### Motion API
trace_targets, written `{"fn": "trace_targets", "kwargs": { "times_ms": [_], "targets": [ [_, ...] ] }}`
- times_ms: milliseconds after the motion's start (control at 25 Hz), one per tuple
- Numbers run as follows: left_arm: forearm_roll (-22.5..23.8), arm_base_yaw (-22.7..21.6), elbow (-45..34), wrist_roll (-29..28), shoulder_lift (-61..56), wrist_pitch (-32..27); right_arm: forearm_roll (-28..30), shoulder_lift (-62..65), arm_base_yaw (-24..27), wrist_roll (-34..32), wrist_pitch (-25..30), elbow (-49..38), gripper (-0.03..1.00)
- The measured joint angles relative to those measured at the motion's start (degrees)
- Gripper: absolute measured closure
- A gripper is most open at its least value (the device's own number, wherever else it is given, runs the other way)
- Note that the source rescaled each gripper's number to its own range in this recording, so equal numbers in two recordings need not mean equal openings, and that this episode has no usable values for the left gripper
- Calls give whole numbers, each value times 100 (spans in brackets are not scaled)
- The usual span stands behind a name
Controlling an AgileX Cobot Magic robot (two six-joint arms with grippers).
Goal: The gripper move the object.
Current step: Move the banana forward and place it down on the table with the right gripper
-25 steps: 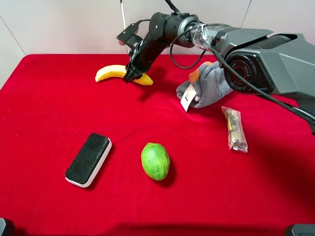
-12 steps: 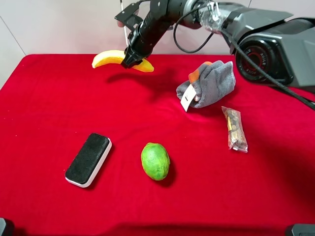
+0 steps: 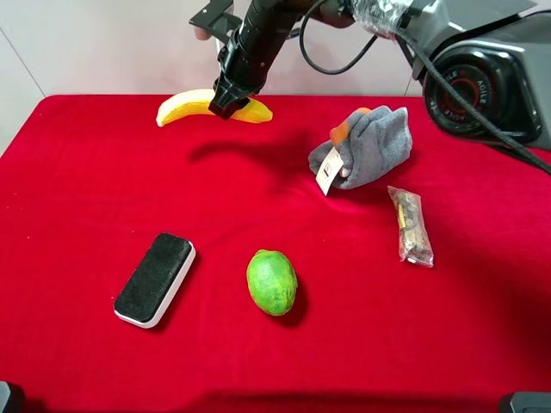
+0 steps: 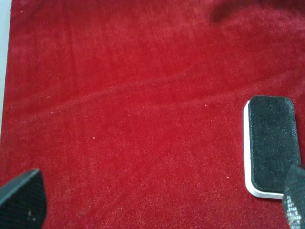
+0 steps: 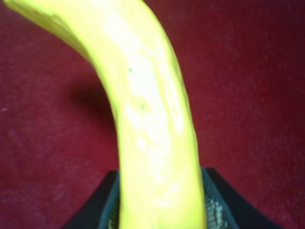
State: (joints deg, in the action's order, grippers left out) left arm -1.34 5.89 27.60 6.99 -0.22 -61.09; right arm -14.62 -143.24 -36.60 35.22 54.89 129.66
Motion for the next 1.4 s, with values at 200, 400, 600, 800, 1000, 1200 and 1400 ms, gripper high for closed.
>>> {"fn": "trace_targets", "kwargs": {
  "times_ms": [200,400,600,800,1000,1200,1400],
  "targets": [
    [0,0,0,0,0,0,185,330,-41,-102,41,-379,97],
    [0,0,0,0,0,0,254,987,-90,-104,-485,-1548,97],
    [0,0,0,0,0,0,259,1695,-98,-169,-1174,-2921,97],
    [0,0,0,0,0,0,247,2279,-98,-521,-1745,-4118,97],
    [0,0,0,0,0,0,192,2609,-98,-791,-2016,-4940,97],
    [0,0,0,0,0,0,30,2881,-98,-1031,-2437,-5677,97],
    [0,0,0,0,0,0,-160,2998,-98,-1220,-2879,-6306,97]
  ]
}}
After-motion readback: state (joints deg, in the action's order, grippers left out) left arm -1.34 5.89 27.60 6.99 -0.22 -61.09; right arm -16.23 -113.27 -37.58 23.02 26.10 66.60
